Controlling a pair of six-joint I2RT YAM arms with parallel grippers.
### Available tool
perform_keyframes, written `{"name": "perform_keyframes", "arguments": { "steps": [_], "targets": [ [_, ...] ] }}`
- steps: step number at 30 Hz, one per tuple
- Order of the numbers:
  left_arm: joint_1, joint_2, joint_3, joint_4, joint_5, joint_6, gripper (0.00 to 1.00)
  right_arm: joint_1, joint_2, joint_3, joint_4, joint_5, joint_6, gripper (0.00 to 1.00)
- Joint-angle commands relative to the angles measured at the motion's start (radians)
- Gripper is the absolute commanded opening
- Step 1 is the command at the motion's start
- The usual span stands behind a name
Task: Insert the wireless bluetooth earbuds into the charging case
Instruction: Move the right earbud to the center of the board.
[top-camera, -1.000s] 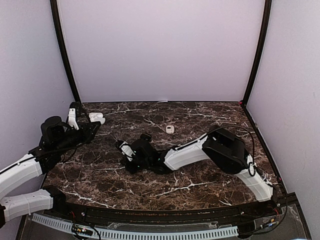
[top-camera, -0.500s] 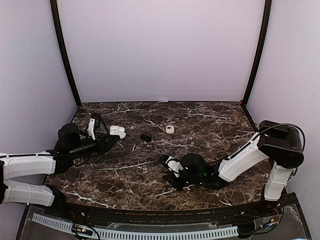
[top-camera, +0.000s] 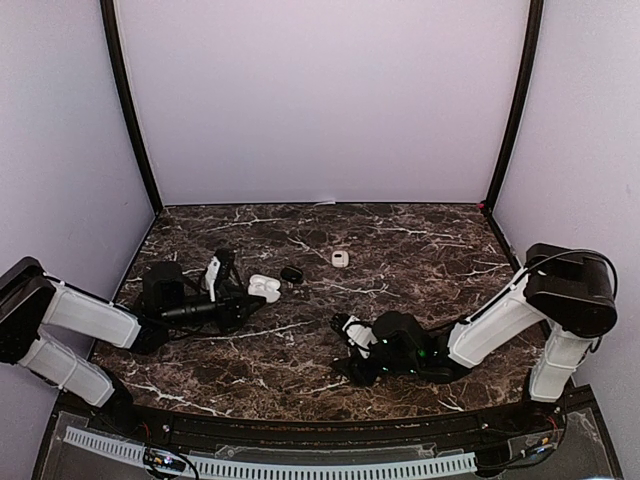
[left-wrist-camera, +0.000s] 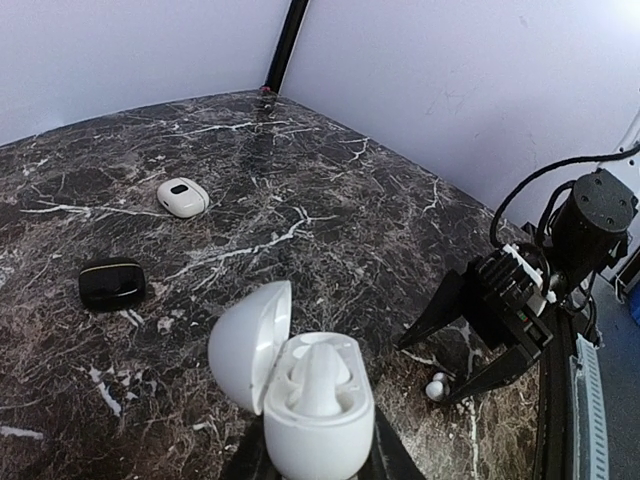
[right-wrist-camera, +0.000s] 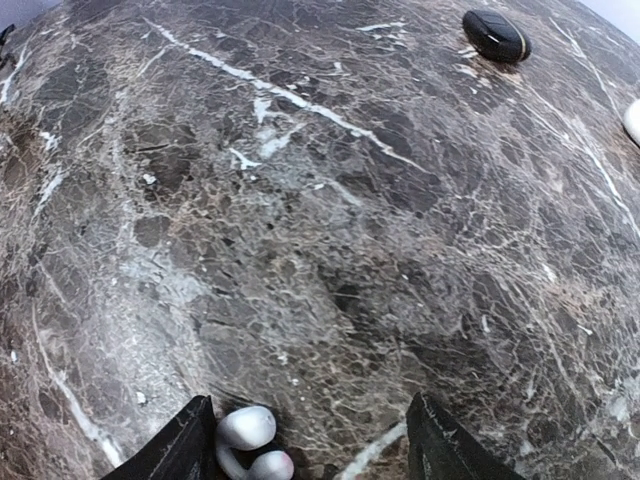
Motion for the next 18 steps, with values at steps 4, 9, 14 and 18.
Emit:
{"name": "perform_keyframes", "arguments": {
  "steps": [4,9,14,18],
  "targets": [
    [-0.005,0.027,-0.056,0.17,0.083,0.1,0.12,-0.008,-0.045,-0.025,-0.041,0.124,0.052,0.66],
    [-0.005,0.033,-0.086,0.233,0.119,0.104,0.12,-0.009,-0.082,-0.057,-0.05,0.109,0.062,0.66],
    [-0.005,0.037,-0.084,0.239,0.129,0.111,0.13,-0.008,-0.12,-0.081,-0.066,0.106,0.068,0.66],
    [-0.005,0.039,-0.079,0.242,0.131,0.115,0.13,-0.008,-0.142,-0.094,-0.077,0.077,0.078,0.66]
  ]
}}
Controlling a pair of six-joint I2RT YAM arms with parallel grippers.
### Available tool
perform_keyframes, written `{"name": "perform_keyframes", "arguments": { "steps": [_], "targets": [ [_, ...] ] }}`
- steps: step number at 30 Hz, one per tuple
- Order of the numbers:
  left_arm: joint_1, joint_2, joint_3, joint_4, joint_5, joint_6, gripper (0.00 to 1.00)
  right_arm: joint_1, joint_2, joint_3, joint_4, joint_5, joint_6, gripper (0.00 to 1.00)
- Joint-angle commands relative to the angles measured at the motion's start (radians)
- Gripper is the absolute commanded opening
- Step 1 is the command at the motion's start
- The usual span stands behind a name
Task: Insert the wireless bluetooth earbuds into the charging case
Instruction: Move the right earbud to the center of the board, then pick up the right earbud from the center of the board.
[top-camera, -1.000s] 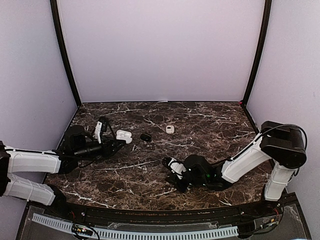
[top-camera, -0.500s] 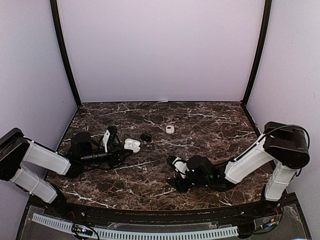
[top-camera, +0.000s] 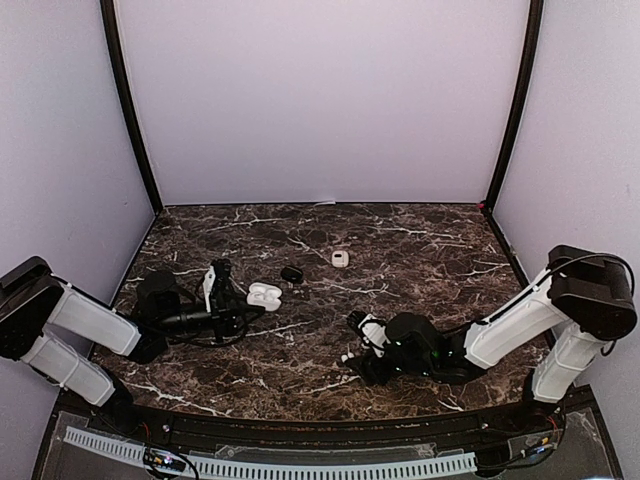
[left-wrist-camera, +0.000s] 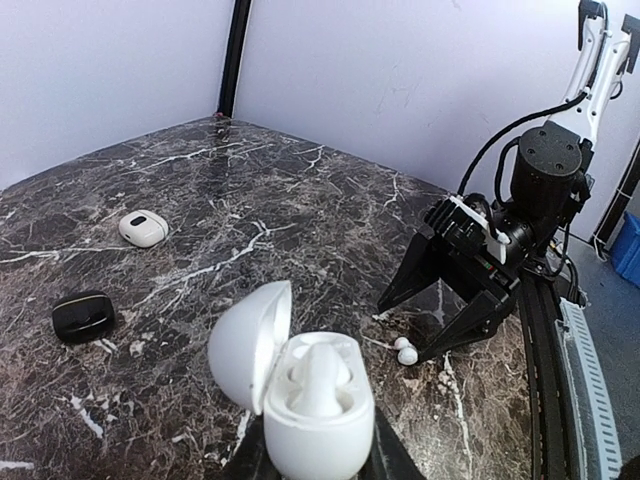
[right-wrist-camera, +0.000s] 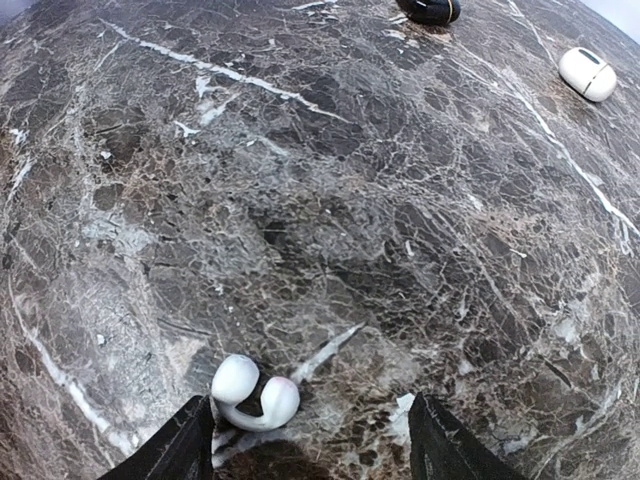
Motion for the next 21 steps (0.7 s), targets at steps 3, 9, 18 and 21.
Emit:
{"name": "perform_keyframes", "arguments": {
  "steps": [3,9,18,21],
  "targets": [
    [-0.004,0.006,0.001,0.056,0.031,0.017,0.13,-0.005,-0.041,-0.017,-0.024,-0.017,0.037,0.66],
    [-0.005,0.024,0.003,0.071,0.053,0.011,0.13,-0.012,-0.133,-0.048,-0.012,-0.088,0.108,0.58],
    [-0.004,0.057,0.005,0.107,0.072,0.001,0.13,-0.044,-0.2,0.064,-0.343,-0.178,0.53,0.27],
    [-0.004,0.057,0.005,0.109,0.073,0.001,0.13,-0.047,-0.201,0.114,-0.481,-0.216,0.637,0.26]
  ]
}}
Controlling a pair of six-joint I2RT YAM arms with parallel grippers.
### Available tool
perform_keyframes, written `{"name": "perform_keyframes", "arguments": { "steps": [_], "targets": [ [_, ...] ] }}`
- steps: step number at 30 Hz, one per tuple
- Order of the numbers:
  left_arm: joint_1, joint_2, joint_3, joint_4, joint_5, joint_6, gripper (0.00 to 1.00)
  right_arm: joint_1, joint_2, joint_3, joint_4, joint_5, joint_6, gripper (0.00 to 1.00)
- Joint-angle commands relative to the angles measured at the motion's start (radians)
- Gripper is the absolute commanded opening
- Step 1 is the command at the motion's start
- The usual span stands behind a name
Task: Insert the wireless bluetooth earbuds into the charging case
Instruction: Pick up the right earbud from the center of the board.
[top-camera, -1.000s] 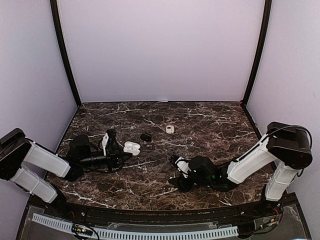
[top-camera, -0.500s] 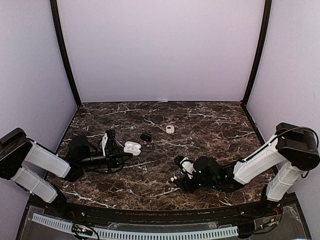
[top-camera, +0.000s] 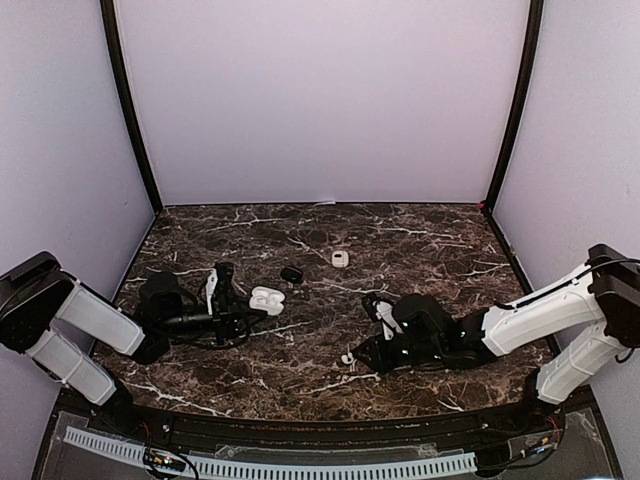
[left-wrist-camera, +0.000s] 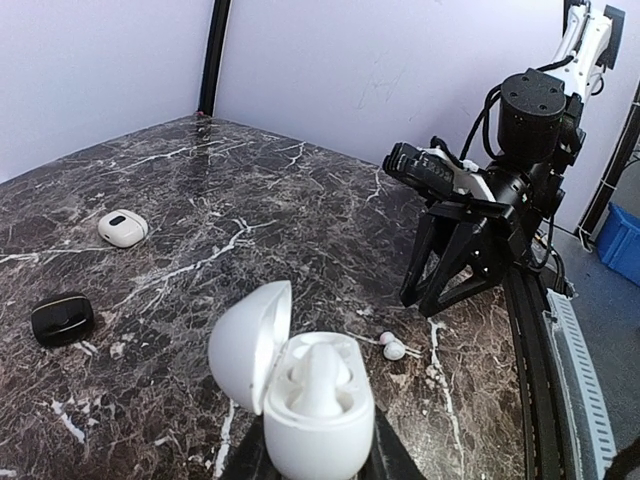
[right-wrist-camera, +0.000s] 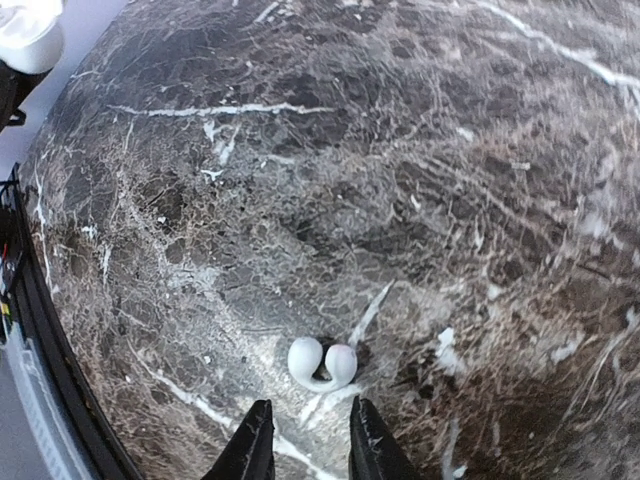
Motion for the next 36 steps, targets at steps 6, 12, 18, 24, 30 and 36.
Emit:
{"name": "perform_keyframes", "arguments": {
  "steps": [6,12,18,24,30,36],
  "targets": [
    [-0.004,-0.005,0.005,0.046,0.02,-0.002,0.13,-0.006,0.027,0.152,-0.349,-0.04,0.315,0.25],
    [-0.033,-0.007,0.009,0.028,0.014,0.003,0.13,-0.006,0.127,0.264,-0.453,0.01,0.352,0.18],
    [-0.035,-0.021,0.011,0.006,0.013,0.011,0.13,-0.006,0.187,0.283,-0.434,-0.006,0.372,0.18],
    [-0.036,-0.024,0.013,0.005,0.017,0.008,0.13,-0.006,0.213,0.293,-0.418,-0.014,0.374,0.19],
    [-0.036,-0.033,0.013,-0.009,0.017,0.012,0.13,-0.008,0.241,0.319,-0.41,-0.027,0.355,0.19],
    [-0.038,-0.035,0.014,-0.012,0.019,0.013,0.14,-0.019,0.255,0.325,-0.392,-0.04,0.347,0.18]
  ]
}}
